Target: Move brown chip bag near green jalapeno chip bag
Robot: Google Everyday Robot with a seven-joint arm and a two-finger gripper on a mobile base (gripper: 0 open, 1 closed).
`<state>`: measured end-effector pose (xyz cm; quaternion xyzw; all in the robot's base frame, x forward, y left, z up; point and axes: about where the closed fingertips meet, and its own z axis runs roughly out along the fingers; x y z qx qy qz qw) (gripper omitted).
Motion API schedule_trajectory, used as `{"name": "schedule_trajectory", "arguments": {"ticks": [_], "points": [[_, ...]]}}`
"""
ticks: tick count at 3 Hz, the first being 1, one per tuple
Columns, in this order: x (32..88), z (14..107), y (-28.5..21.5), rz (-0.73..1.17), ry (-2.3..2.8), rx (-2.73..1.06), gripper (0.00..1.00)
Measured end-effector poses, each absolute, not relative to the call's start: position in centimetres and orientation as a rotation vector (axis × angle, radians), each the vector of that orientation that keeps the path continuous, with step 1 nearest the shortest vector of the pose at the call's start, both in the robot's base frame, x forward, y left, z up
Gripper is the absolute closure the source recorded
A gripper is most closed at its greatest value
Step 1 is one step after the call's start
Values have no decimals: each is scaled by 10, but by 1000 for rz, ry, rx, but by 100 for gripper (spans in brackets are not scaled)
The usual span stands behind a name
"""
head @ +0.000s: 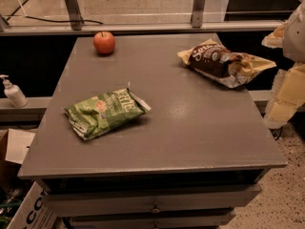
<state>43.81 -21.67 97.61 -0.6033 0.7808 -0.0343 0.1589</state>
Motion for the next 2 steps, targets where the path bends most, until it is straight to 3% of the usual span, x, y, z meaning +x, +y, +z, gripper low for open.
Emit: {"name": "schedule_trajectory", "arguments": {"ticks": [2], "points": [[443,978,-217,-100,2206,-1717,0]]}}
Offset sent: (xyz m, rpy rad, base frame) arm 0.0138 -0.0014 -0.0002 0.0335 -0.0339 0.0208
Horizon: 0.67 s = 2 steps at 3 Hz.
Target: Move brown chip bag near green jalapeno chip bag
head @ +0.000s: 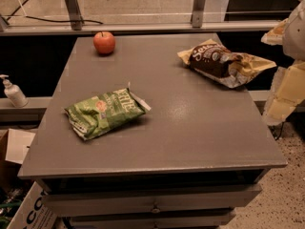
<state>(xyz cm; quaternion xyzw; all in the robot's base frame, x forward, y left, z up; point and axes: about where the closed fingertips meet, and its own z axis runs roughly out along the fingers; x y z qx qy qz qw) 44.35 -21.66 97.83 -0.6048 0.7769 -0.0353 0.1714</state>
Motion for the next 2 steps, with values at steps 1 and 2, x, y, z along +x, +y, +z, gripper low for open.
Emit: {"name": "schedule_trajectory", "arguments": {"ticks": [1,2], "points": [[473,974,-222,-78,2147,-1679,0],[516,961,-226,-45,2083,-1640,0]]}}
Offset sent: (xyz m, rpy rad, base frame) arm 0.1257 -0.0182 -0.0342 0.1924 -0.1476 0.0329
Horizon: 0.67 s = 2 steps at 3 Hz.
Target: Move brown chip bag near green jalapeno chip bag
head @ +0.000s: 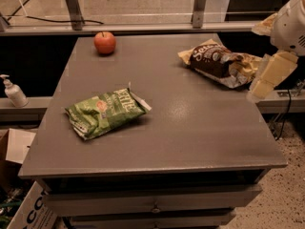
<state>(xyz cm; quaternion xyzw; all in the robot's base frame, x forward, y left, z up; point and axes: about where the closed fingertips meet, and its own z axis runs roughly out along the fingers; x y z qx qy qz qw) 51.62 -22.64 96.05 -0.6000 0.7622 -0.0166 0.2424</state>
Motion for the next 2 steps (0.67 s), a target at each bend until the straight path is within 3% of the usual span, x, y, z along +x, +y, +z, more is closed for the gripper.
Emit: {"name": "schedule_trajectory", "arguments": {"ticks": [2], "points": [[572,925,-230,28,2033,-1559,0]]}}
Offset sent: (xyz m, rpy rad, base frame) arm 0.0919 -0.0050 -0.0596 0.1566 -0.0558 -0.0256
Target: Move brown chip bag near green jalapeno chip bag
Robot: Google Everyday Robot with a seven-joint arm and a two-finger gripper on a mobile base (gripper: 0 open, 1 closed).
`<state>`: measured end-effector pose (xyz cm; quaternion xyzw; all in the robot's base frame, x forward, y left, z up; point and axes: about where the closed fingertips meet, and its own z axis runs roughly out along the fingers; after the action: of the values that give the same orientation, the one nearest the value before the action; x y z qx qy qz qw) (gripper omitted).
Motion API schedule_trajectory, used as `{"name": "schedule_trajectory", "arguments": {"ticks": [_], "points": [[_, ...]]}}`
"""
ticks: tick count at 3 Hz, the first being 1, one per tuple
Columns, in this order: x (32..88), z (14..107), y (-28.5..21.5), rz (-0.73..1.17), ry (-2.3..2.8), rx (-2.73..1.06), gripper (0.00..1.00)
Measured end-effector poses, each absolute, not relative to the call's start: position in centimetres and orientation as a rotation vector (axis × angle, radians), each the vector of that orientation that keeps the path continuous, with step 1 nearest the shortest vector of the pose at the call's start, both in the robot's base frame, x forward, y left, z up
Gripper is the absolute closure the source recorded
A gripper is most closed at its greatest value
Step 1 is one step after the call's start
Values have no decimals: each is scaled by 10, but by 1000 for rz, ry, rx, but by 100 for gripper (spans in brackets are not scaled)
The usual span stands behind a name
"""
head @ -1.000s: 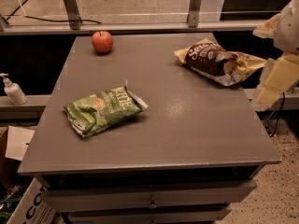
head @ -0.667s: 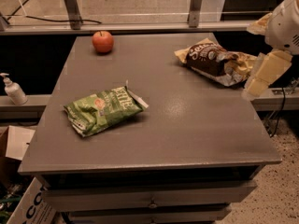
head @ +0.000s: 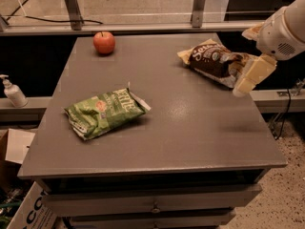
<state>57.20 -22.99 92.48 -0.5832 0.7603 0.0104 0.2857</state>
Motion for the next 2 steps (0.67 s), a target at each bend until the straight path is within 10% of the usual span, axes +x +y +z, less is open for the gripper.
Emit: {"name": "schedule_trajectory", "arguments": {"ticks": [2], "points": [[629,894,-235,32,2066,-1478,0]]}}
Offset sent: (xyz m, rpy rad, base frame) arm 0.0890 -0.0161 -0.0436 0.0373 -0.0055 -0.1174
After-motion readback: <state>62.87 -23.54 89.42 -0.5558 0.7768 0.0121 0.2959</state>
